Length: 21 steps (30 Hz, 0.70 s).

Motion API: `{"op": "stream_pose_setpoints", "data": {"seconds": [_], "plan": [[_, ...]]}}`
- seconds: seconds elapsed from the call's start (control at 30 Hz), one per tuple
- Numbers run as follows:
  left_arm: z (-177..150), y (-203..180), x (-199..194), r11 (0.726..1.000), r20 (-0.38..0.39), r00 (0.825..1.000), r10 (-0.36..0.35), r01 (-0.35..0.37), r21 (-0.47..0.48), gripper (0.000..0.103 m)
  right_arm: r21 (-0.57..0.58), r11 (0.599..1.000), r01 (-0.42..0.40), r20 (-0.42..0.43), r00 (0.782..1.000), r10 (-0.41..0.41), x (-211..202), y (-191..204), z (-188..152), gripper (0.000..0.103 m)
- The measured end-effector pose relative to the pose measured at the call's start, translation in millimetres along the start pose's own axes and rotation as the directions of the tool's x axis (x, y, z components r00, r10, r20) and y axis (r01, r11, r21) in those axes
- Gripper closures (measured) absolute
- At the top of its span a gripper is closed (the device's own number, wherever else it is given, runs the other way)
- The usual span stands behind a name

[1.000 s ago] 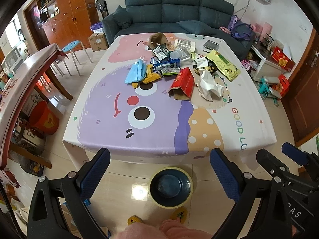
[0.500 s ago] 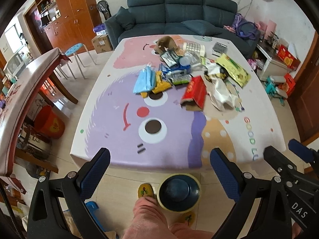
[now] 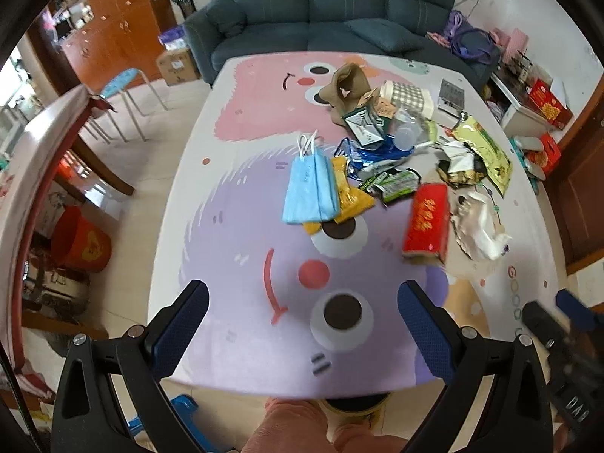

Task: Collect trash
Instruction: 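Reach the left tool to the blue face mask and grasp it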

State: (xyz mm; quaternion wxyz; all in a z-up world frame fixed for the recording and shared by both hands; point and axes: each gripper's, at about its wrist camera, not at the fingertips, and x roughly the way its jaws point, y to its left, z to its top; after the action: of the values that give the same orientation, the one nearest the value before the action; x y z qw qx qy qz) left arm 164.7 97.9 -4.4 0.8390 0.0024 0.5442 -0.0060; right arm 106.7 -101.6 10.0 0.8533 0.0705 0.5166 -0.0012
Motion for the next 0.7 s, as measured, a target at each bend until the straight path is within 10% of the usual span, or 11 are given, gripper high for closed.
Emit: {"op": "stream_pose_setpoints", "data": {"seconds": [0.6,0.7], "plan": [[103,33,155,0.981,-0.272,0.944,-0.185,0.159,-0.116,0.012,0.050,0.997,-0.065,-0.071,0.995,0.068,74,55,51,0.037],[105,25,176,0.981,-0.325,0.927,-0.186,0.156,-0.116,0.026,0.046,0.997,-0.068,-0.079,0.994,0.071,79,60,53,0.037]]}}
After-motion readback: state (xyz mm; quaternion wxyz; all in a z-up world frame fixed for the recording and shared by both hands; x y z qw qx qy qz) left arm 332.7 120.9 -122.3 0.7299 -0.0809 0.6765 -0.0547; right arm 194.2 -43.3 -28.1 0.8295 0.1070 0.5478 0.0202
